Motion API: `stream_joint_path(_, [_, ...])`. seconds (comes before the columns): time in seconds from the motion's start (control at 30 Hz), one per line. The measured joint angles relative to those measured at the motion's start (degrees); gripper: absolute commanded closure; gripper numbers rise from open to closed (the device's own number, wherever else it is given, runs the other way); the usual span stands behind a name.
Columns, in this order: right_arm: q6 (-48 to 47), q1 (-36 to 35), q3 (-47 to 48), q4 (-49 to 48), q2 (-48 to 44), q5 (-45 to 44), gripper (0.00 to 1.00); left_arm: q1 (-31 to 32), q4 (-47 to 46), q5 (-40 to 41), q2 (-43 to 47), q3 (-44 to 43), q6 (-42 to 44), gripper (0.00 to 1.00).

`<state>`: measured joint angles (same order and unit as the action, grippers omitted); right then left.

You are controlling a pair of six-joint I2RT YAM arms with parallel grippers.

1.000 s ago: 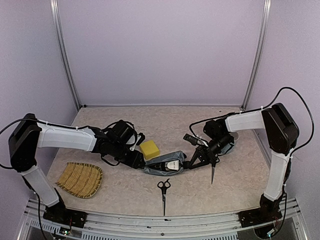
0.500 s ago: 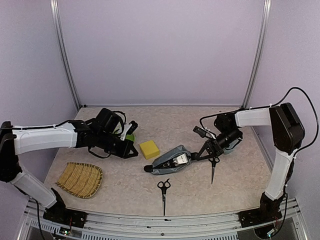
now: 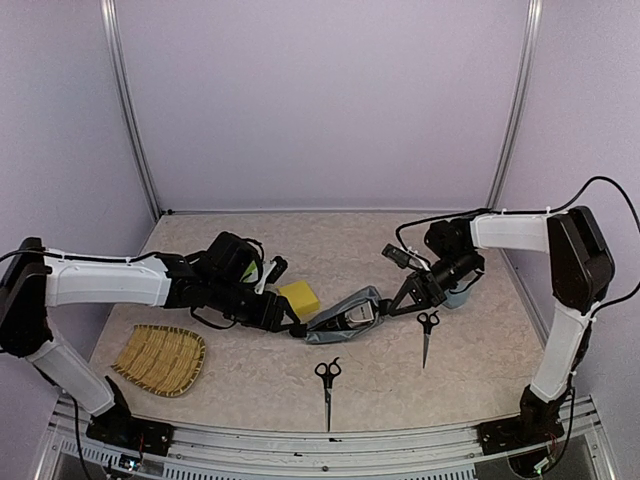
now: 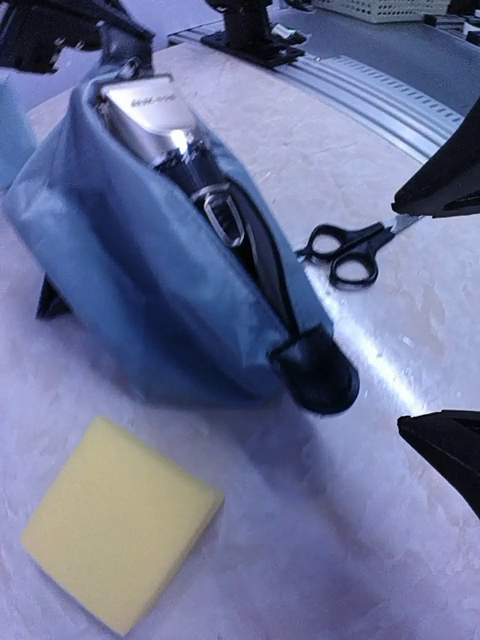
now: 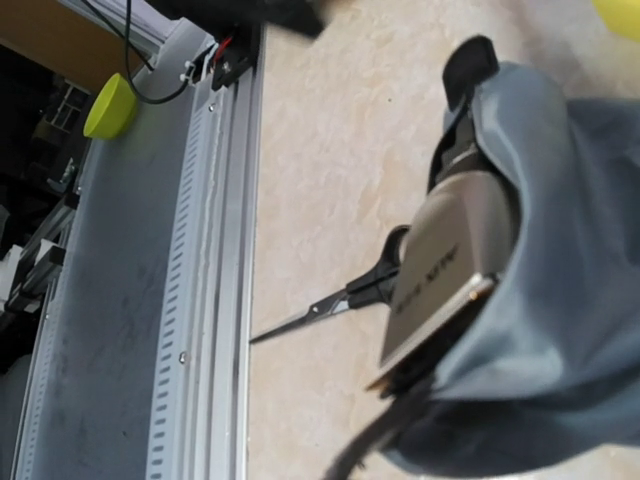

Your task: Sort the hair-cutting tools

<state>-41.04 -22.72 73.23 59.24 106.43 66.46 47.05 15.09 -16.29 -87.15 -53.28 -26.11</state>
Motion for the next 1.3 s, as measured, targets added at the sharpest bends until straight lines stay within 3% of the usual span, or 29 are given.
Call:
stream_joint_path(0.2, [0.11,0.0,-0.15,-1.03,2.08,0.09,1.0,-4.83,-3.52,-0.24,-5.95,0.87,-0.68,0.39])
stream_joint_path(0.5, [0.17,0.0,-0.26,-2.12,2.73,0.39,1.0,-4.92,-9.75,-8.13,-12.31,0.79,-2.34,0.88])
stream_joint_path(0.6, [0.17,0.0,-0.48,-2.14,3.08,0.39,1.0,-4.92,-10.54,-10.43,-13.07,0.79,-2.78,1.0])
stream_joint_path(0.87, [-0.17,0.46,-0.5,-1.77,3.41,0.37,1.0,-5.01,-9.25,-11.21,-8.55,0.81,-2.95,1.0])
stream_joint_path(1.03, [7.04,3.17,-0.61,-6.38,1.42,-5.2,1.0,-4.87,-7.21,-9.64,4.74,1.09,-3.91,1.0])
stream_joint_path(1.13, [8.96,2.36,0.0,-8.87,-2.51,-10.71,1.0,-1.18,-7.78,-8.44,8.83,-1.99,-4.57,1.0])
stream_joint_path(1.3, [7.78,-1.68,5.81,-4.37,-6.62,-11.08,1.0,6.97,-7.5,-4.83,5.75,-8.87,-4.31,1.0])
